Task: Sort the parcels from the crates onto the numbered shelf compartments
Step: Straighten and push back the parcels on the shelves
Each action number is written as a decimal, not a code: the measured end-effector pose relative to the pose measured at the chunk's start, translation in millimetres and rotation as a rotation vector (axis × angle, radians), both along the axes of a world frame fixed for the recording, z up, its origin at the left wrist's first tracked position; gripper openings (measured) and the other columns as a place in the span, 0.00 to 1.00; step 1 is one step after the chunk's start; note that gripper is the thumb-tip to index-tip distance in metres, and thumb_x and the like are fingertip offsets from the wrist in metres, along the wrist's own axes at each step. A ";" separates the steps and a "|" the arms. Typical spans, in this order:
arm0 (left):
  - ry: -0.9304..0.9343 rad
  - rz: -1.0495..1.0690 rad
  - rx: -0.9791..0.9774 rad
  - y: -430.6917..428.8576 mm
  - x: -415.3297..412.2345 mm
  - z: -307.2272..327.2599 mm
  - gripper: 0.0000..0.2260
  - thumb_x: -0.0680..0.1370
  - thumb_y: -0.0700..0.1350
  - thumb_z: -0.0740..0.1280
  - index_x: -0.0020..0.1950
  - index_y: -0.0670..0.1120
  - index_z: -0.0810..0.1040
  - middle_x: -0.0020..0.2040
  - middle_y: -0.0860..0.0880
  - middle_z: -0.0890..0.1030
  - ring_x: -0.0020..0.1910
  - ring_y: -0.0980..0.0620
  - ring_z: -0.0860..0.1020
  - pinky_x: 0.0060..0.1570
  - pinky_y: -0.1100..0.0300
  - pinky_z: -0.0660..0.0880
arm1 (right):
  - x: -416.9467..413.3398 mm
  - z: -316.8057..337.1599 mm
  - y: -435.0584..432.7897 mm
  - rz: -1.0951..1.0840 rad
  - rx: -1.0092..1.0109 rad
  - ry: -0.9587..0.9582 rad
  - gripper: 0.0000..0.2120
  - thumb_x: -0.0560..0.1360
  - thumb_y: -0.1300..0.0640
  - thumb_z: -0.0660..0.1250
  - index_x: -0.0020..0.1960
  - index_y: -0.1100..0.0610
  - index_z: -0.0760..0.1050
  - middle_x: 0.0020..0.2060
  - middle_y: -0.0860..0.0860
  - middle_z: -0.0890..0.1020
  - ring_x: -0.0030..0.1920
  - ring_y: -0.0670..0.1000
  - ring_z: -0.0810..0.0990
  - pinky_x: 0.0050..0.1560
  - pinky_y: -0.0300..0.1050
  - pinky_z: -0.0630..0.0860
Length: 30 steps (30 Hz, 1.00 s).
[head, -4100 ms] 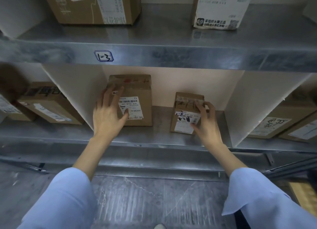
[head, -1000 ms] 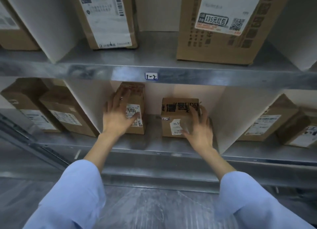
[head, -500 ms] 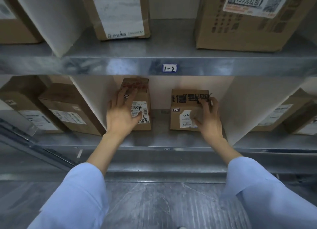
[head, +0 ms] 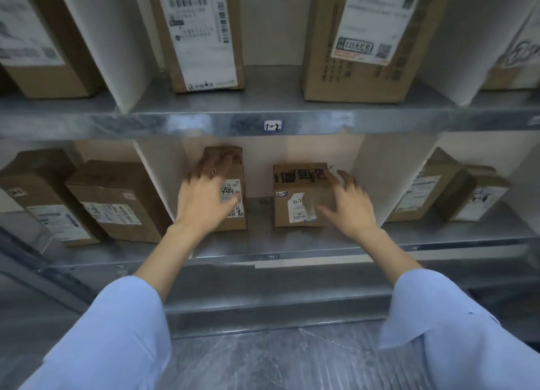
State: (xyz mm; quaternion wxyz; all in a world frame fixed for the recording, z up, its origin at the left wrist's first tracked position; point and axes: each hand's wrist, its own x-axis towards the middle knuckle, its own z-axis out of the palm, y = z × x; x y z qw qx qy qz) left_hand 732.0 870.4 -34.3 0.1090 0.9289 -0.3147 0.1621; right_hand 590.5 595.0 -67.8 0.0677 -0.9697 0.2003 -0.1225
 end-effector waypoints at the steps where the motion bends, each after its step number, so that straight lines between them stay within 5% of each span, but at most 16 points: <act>1: -0.011 -0.006 0.002 0.1 -8.7 5.8 0.32 0.75 0.59 0.66 0.77 0.51 0.63 0.75 0.45 0.66 0.70 0.42 0.67 0.63 0.48 0.67 | -5.9 7.1 2.6 0.006 -0.018 0.004 0.39 0.75 0.43 0.69 0.79 0.51 0.55 0.76 0.58 0.62 0.74 0.60 0.61 0.65 0.56 0.69; 14: -0.283 -0.119 -0.133 6.1 -91.1 104.0 0.29 0.76 0.62 0.56 0.74 0.49 0.68 0.70 0.48 0.72 0.68 0.46 0.69 0.62 0.49 0.68 | -68.0 119.6 30.9 0.108 -0.084 -0.335 0.29 0.76 0.45 0.69 0.73 0.54 0.66 0.71 0.54 0.69 0.71 0.56 0.66 0.62 0.55 0.71; 20: -0.308 -0.100 -0.199 -1.0 -87.3 142.5 0.28 0.78 0.60 0.62 0.76 0.51 0.66 0.71 0.49 0.70 0.70 0.47 0.67 0.65 0.48 0.66 | -75.8 166.3 32.4 0.091 -0.107 -0.568 0.26 0.75 0.52 0.71 0.71 0.56 0.69 0.66 0.55 0.72 0.65 0.57 0.72 0.58 0.52 0.75; 30: -0.264 -0.163 -0.218 -62.9 -61.6 173.8 0.32 0.78 0.61 0.61 0.80 0.54 0.56 0.74 0.49 0.68 0.71 0.47 0.66 0.66 0.50 0.64 | -50.3 205.2 10.2 -0.072 -0.151 -0.594 0.38 0.75 0.52 0.72 0.79 0.51 0.56 0.70 0.57 0.67 0.63 0.60 0.72 0.56 0.56 0.74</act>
